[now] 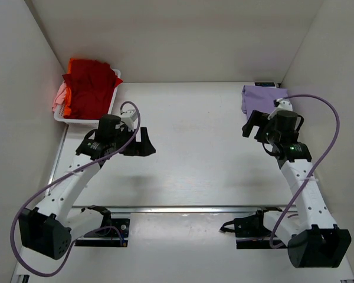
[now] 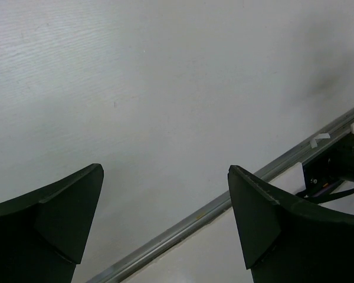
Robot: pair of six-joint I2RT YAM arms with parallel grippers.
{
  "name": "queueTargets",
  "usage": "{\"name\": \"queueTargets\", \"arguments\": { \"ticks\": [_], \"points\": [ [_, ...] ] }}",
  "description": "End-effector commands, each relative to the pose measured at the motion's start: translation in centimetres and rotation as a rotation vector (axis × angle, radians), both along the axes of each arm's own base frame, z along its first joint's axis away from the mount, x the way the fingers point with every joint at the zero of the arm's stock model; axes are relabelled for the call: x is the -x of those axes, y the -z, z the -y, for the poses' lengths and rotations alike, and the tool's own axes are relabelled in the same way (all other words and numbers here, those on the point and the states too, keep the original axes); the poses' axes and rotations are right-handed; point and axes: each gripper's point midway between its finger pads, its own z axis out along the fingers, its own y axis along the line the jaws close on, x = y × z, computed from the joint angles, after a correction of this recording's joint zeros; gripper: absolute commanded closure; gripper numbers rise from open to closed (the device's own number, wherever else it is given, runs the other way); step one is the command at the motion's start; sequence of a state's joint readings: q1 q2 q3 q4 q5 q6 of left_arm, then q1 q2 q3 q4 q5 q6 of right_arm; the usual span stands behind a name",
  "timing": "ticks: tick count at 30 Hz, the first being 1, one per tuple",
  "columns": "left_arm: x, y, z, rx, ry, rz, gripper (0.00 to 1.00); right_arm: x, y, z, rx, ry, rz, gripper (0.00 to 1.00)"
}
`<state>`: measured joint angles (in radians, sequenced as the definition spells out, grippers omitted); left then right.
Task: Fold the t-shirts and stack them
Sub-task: Grab crumpled tshirt from bin with the left arm
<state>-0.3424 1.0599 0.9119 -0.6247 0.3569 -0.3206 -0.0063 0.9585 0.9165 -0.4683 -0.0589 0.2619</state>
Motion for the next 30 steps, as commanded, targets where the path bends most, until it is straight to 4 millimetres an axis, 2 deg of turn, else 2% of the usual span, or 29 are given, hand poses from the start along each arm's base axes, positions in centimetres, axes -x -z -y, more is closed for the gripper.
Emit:
{"name": "queueTargets", "arguments": {
  "ticks": [1, 4, 5, 6, 7, 9, 10, 12, 13, 14, 15, 16, 17, 18, 19, 20, 21, 22, 23, 24, 25, 26, 28, 29, 30],
  "points": [
    [-1.1, -2.2, -1.0, -0.033, 0.016, 0.061, 0.01, -2.2, -1.8, -1.4, 0.006, -0.050, 0.080, 0.00],
    [-1.5, -4.4, -0.1, 0.015, 0.048, 0.185, 0.01, -3.0, -0.8, -1.9, -0.001, -0.068, 0.060, 0.01],
    [-2.1, -4.9, 0.0, 0.029, 0.039, 0.231, 0.01, -3.0, 0.2, -2.2, -0.012, -0.074, 0.033, 0.01],
    [-2.4, -4.9, -0.2, 0.047, 0.014, 0.240, 0.02, -3.1, 0.1, -2.3, -0.012, -0.078, 0.044, 0.01],
    [-3.3, -5.9, -0.2, 0.081, -0.012, 0.288, 0.01, -3.1, 0.7, -2.5, -0.008, -0.081, 0.039, 0.01],
    [-4.9, -6.6, -0.1, 0.114, -0.034, 0.336, 0.01, -2.9, 1.4, -3.0, -0.003, -0.090, 0.024, 0.01],
    [-5.9, -6.7, -0.5, 0.106, -0.061, 0.336, 0.01, -3.0, 1.0, -3.1, -0.009, -0.092, 0.036, 0.01],
    [-8.8, -9.0, -2.2, 0.110, -0.128, 0.408, 0.01, -3.3, 1.2, -3.1, -0.018, -0.091, 0.027, 0.01],
    [-10.6, -8.9, -4.2, 0.095, -0.207, 0.402, 0.01, -3.4, 1.0, -3.0, -0.022, -0.093, 0.030, 0.00],
    [-12.5, -11.0, -6.7, 0.089, -0.285, 0.450, 0.04, -3.4, 1.1, -2.8, -0.022, -0.089, 0.024, 0.01],
    [-14.8, -12.3, -9.0, 0.067, -0.372, 0.468, 0.19, -3.5, 0.8, -3.1, -0.027, -0.100, 0.027, 0.01],
    [-17.2, -13.2, -10.9, 0.033, -0.458, 0.477, 0.66, -3.6, 0.7, -3.1, -0.025, -0.099, 0.030, 0.01],
    [-19.6, -13.8, -13.3, -0.017, -0.559, 0.485, 0.94, -3.8, 0.5, -3.1, -0.020, -0.096, 0.038, 0.00],
    [-20.6, -13.5, -14.0, -0.036, -0.601, 0.465, 1.00, -3.8, 0.6, -3.5, -0.027, -0.109, 0.032, 0.01],
    [-22.6, -13.0, -16.7, -0.088, -0.673, 0.456, 1.00, -3.9, 0.5, -3.4, -0.028, -0.111, 0.038, 0.01],
    [-24.3, -10.8, -17.3, -0.114, -0.692, 0.405, 1.00, -4.0, -0.1, -3.6, -0.036, -0.121, 0.039, 0.01],
    [-26.2, -10.6, -18.4, -0.122, -0.711, 0.392, 0.99, -4.3, -0.3, -3.9, -0.031, -0.137, 0.037, 0.01],
    [-29.1, -10.6, -20.2, -0.122, -0.746, 0.379, 0.45, -4.6, -0.9, -3.7, -0.001, -0.138, 0.038, 0.00],
    [-30.7, -9.7, -21.7, -0.112, -0.781, 0.360, 0.31, -4.9, -1.0, -3.7, 0.009, -0.142, 0.043, 0.01],
    [-32.2, -8.7, -22.2, -0.093, -0.798, 0.338, 0.26, -5.1, -1.2, -3.8, 0.008, -0.150, 0.041, 0.00],
    [-33.4, -6.4, -23.1, -0.083, -0.825, 0.293, 0.24, -5.4, -0.9, -4.1, 0.002, -0.160, 0.040, 0.00],
    [-34.2, -7.2, -24.3, -0.075, -0.850, 0.305, 0.24, -5.7, -0.9, -4.0, 0.005, -0.161, 0.043, 0.01],
    [-36.6, -5.7, -25.2, -0.070, -0.870, 0.288, 0.24, -6.0, 0.0, -4.4, -0.010, -0.171, 0.025, 0.01],
    [-37.3, -3.8, -25.8, -0.107, -0.885, 0.266, 0.24, -6.3, 0.1, -4.4, -0.003, -0.175, 0.028, 0.01],
    [-37.7, -4.4, -26.9, -0.133, -0.925, 0.283, 0.23, -6.4, 0.5, -4.7, 0.001, -0.187, 0.015, 0.01]
  ]
}}
